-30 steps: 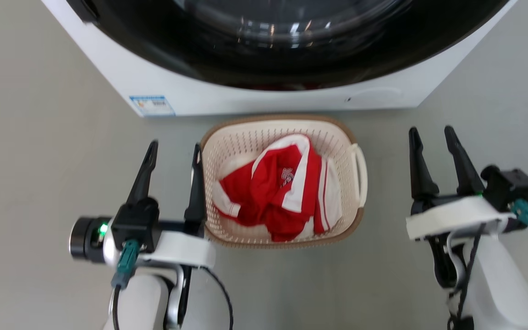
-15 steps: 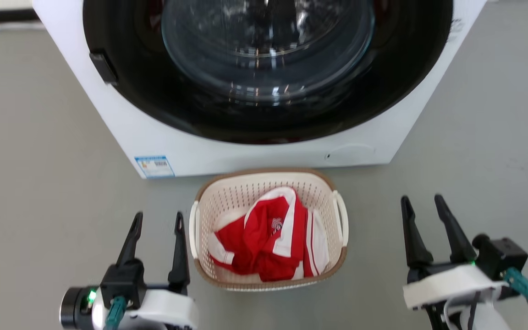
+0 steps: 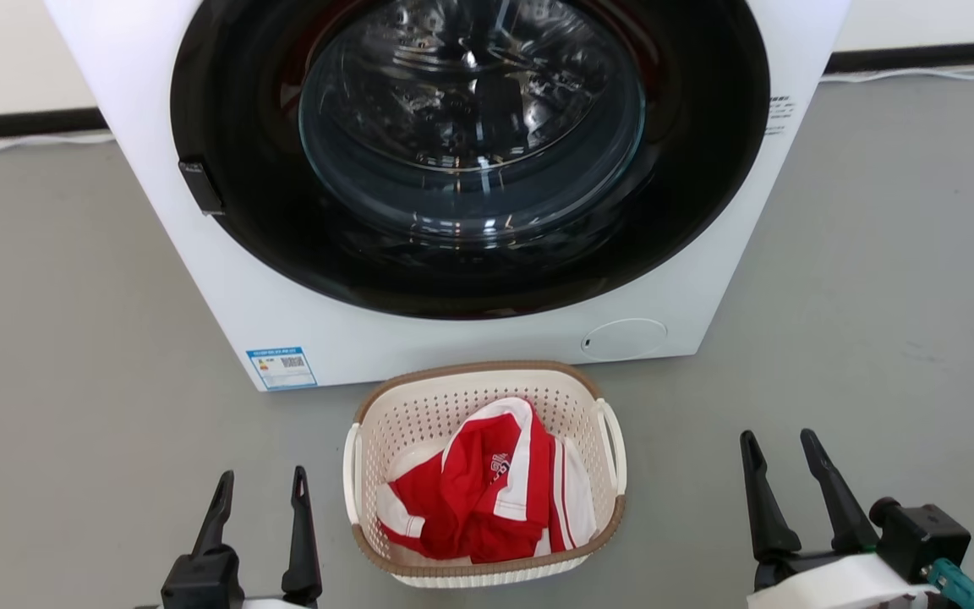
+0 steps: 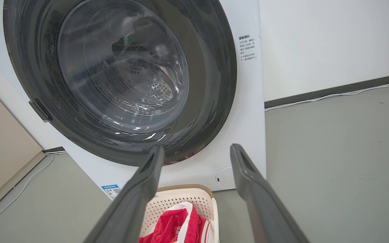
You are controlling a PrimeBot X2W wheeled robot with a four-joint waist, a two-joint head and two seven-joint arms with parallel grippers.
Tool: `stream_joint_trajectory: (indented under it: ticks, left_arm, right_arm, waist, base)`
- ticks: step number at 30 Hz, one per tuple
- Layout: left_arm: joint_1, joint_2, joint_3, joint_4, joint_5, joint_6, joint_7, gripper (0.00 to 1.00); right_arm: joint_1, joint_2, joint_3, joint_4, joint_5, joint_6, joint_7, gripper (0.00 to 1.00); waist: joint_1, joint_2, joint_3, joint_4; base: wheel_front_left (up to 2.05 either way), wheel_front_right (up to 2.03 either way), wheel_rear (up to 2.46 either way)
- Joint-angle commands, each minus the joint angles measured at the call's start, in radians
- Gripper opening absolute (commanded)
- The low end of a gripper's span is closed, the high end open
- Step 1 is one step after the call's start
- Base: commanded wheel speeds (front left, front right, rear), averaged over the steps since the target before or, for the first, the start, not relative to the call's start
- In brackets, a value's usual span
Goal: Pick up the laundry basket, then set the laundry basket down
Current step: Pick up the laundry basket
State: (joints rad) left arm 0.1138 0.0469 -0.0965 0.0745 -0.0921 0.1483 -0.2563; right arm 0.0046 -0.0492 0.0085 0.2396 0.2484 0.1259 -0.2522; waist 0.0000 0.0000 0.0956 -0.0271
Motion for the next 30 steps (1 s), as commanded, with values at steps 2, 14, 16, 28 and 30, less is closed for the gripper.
stream_joint_trajectory:
  ticks: [2,14,16,28,30]
  left_arm:
    - [-0.007,0.004,0.037,-0.020,-0.001,-0.005,-0.006,1.00]
    - [0.023,0.004,0.049,-0.015,-0.001,-0.015,-0.006,1.00]
    - [0.024,0.004,0.049,-0.016,-0.002,-0.015,-0.006,1.00]
    - [0.002,0.004,0.045,-0.004,-0.005,-0.019,-0.006,1.00]
    - [-0.011,0.004,0.044,0.002,-0.006,-0.021,-0.006,1.00]
  right_arm:
    - [-0.002,-0.001,0.030,-0.028,0.011,0.005,-0.010,1.00]
    - [0.020,-0.001,0.023,-0.030,0.016,0.005,-0.010,1.00]
    - [0.020,-0.001,0.021,-0.031,0.015,0.005,-0.010,1.00]
    - [-0.005,-0.001,0.007,-0.007,-0.004,0.005,-0.010,1.00]
    - [-0.019,-0.001,0.004,0.004,-0.010,0.005,-0.010,1.00]
  waist:
    - [0.0000,0.0000,-0.012,-0.006]
    - [0.0000,0.0000,-0.039,-0.018]
    - [0.0000,0.0000,-0.038,-0.018]
    - [0.0000,0.0000,0.008,-0.017]
    - [0.0000,0.0000,0.025,-0.018]
  base:
    - [0.00,0.00,0.00]
    - [0.00,0.00,0.00]
    - [0.00,0.00,0.00]
    - [0.00,0.00,0.00]
    - [0.00,0.00,0.00]
